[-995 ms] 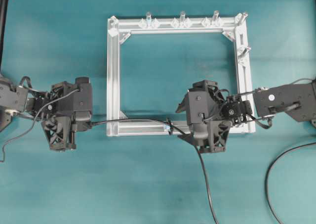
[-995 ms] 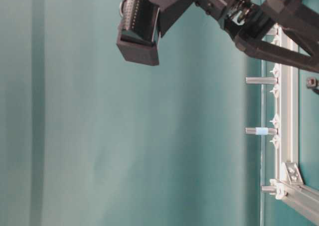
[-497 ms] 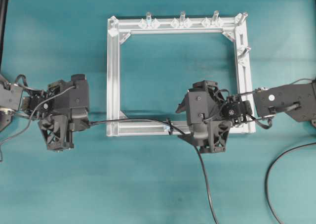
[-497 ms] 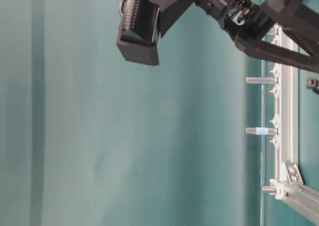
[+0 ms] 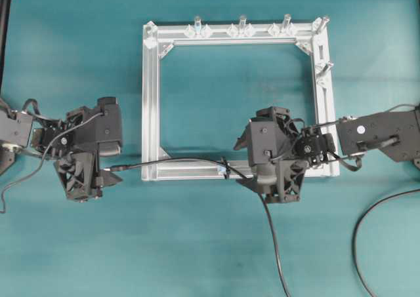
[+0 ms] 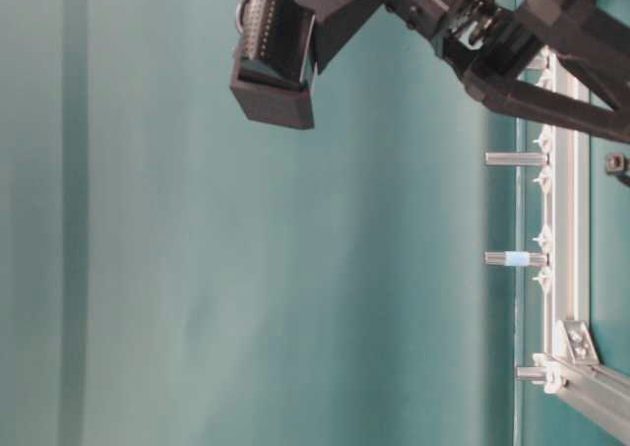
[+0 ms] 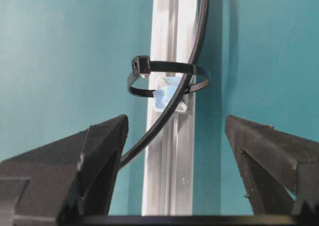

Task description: Insert the wire through the string loop located in the center.

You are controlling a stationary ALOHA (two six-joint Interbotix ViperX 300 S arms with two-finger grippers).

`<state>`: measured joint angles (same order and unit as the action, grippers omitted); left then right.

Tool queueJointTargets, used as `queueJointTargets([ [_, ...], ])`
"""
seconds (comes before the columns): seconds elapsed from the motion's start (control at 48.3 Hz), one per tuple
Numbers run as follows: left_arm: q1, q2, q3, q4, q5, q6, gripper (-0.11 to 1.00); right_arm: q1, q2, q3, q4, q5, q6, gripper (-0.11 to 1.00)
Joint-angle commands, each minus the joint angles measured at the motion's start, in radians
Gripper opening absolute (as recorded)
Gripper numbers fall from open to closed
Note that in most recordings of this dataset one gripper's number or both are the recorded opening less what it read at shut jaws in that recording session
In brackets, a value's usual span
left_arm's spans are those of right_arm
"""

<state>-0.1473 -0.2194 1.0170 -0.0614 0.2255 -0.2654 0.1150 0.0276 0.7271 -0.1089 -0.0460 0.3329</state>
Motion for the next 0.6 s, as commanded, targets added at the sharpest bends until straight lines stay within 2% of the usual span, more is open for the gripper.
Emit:
queueJointTargets([
  [0.0,-0.005,-0.006,-0.017,0.003,-0.003,-0.002,0.79,0.003,-0.028,-0.008,0.000,-0.003,0.002,0.82],
  [0.186,-0.005,-0.020,-0.026,0.005,-0.003,0.000,0.79,0.003,-0.031,-0.008,0.000,-0.002,0.002,0.82],
  [0.58,0.000,-0.183,-0.012,0.014,0.017,0.017,0.79,0.003,-0.124,-0.008,0.000,0.091,0.002,0.82],
])
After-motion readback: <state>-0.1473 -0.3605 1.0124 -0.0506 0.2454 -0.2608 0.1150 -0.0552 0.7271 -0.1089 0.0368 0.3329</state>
